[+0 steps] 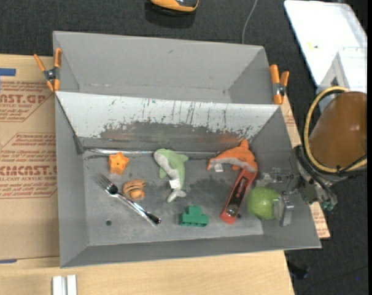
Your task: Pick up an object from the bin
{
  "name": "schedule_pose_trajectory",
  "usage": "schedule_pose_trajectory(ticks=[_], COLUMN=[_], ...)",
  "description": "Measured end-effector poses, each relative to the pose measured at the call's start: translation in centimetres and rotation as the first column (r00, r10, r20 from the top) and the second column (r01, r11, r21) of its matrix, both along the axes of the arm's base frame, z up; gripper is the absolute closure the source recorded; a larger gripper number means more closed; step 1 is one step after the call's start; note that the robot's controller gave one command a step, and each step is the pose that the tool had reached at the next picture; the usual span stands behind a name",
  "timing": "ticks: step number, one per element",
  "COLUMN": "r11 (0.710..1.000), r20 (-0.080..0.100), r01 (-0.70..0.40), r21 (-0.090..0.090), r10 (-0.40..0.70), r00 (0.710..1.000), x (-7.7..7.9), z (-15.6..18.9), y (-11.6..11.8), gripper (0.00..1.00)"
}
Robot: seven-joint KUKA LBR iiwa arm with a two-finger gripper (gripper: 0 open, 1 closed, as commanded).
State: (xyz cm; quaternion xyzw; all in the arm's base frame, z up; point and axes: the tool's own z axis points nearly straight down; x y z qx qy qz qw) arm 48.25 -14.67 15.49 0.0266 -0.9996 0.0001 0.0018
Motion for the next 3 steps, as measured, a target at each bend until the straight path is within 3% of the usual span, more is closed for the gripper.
schedule_pose_trajectory(ticks=[3], r11=[1.0], r20=[0.007], r01=[-0.001], r21=[-0.002], r10=[0.001], r00=[1.0], x=[0.2], z=[6.7], y=[0.1], gripper=[1.0])
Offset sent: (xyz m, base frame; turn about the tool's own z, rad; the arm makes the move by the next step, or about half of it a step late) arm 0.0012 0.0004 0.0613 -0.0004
